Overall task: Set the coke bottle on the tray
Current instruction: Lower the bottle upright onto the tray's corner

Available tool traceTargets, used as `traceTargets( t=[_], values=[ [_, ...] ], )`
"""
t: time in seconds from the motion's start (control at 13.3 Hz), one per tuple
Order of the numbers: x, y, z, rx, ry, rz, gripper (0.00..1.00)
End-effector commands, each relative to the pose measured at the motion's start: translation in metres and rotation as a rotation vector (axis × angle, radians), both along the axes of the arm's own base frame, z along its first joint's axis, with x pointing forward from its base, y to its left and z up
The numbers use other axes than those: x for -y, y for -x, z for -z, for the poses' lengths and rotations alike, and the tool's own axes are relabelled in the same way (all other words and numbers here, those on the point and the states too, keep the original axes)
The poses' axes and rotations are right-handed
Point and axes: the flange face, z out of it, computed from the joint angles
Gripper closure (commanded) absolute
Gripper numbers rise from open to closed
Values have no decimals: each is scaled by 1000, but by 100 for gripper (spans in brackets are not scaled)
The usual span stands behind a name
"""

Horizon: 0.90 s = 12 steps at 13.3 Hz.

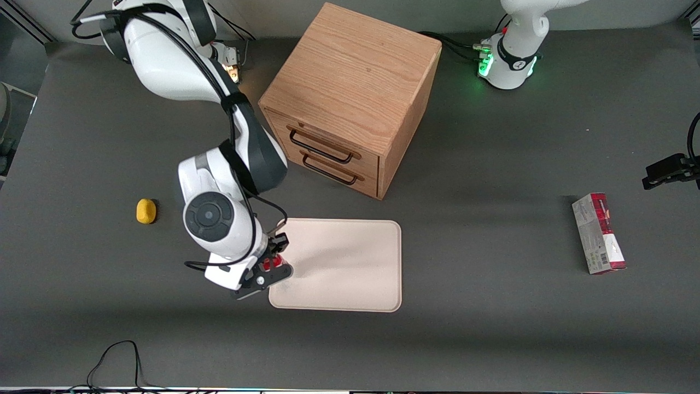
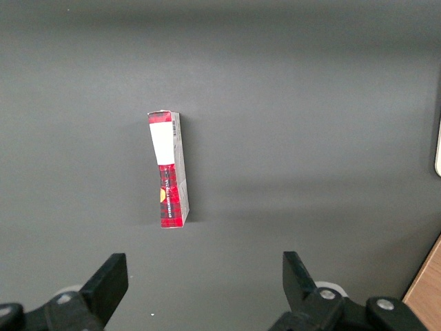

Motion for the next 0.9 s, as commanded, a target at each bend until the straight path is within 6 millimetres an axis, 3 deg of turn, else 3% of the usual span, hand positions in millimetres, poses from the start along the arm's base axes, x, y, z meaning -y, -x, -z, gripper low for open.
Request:
traceTargets(
  t=[0.0,0.3,0.38,0.45,0.83],
  values=[
    [-2,-10,20,17,-8,15,100],
    [-4,-13,31,34,-17,28,100],
    [-5,-13,33,38,-21,38,35],
    [-5,-14,32,42,-24,51,0],
    [-5,-12,25,42,-22,73,0]
  ],
)
